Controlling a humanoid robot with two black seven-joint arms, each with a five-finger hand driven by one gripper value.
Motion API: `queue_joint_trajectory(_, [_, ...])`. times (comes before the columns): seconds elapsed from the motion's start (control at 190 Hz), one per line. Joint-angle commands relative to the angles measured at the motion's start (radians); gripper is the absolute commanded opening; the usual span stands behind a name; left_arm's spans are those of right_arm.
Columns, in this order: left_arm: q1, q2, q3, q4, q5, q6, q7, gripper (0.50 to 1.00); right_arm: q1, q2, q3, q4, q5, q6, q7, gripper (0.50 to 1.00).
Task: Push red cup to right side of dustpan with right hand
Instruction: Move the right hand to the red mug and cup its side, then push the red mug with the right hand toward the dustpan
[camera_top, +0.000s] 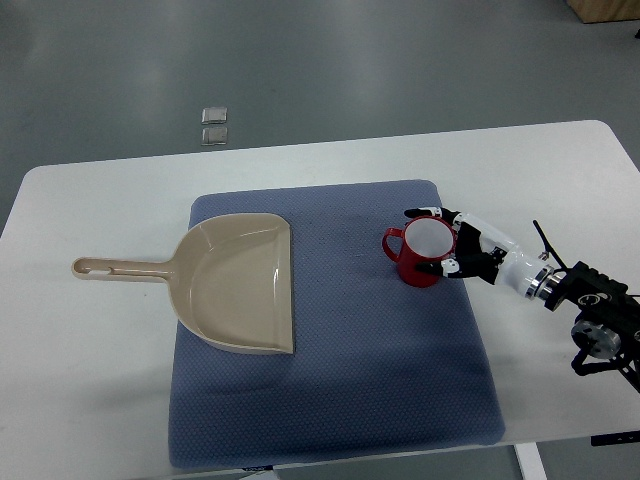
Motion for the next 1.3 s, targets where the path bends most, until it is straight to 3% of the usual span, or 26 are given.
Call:
queue_joint_trajectory(0.0, [0.000, 0.000, -0.001, 0.000, 0.000, 0.000, 0.000, 1.000, 0.001, 0.008, -0.001, 0.000, 0.000, 0.000, 0.001, 0.934])
queue_joint_trajectory(0.543, [0.001, 0.000, 0.000, 0.002, 0.000, 0.000, 0.000, 1.000, -0.009, 0.072, -0.002, 0.002, -0.001, -0.037, 0.001, 0.934])
queue_joint_trajectory(1.296, [0.001, 0.000, 0.002, 0.000, 0.000, 0.000, 0.000, 1.000, 0.017, 0.242, -0.074, 0.004, -0.009, -0.186, 0.001, 0.930])
